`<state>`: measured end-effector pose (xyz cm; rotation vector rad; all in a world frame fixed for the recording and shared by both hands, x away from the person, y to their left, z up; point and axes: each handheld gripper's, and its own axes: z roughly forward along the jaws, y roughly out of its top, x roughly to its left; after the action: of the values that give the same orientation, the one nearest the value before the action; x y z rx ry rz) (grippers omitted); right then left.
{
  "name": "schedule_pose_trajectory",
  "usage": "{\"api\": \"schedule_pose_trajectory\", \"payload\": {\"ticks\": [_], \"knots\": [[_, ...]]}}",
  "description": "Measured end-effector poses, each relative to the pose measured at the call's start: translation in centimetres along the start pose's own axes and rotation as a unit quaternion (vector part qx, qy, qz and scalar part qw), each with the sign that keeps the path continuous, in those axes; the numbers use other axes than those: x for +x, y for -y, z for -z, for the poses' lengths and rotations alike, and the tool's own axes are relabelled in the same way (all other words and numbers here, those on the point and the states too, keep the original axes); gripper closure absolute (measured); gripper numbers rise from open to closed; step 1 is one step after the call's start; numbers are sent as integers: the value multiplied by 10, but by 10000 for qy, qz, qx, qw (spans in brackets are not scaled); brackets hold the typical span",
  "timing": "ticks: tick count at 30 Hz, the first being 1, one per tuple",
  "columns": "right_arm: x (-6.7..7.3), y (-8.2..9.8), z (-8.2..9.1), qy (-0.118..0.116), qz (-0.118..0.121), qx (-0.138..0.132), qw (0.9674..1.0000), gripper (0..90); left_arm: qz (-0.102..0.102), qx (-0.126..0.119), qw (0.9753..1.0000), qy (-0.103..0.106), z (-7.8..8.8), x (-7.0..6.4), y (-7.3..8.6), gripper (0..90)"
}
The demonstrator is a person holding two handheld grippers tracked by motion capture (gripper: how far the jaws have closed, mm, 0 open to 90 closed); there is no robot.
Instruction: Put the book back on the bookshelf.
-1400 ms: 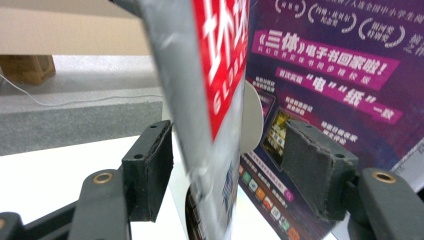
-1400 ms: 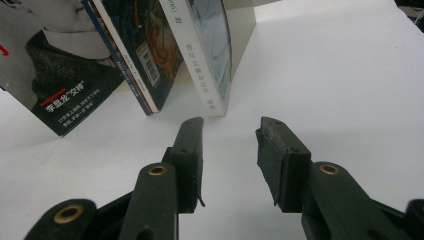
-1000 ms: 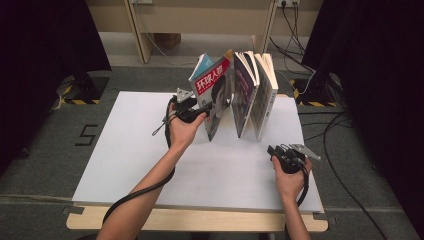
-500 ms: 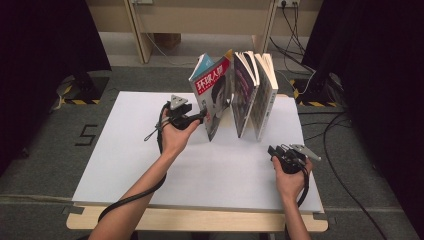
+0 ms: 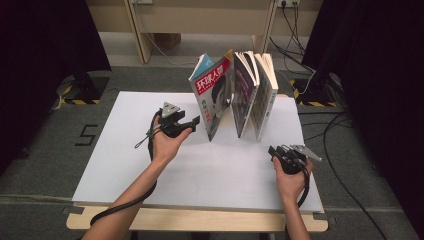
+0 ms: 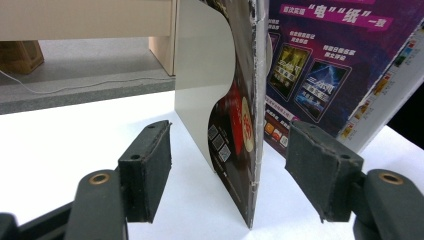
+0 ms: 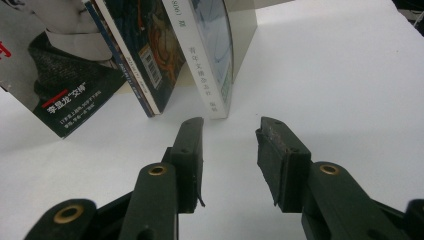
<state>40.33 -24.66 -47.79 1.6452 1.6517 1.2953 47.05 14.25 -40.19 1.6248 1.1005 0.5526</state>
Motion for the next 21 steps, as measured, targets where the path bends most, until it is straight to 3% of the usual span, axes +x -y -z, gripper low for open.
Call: {"api": "schedule_pose_trajectory", "payload": {"ticks": [7,21], "knots": [[-1,0,0,14,36,-12,10000,631,-10,19,10000,19,9,7,7,339],[-1,1,1,68,7,-3,10000,630,-8,-41,9996,-283,35,44,28,333]]}}
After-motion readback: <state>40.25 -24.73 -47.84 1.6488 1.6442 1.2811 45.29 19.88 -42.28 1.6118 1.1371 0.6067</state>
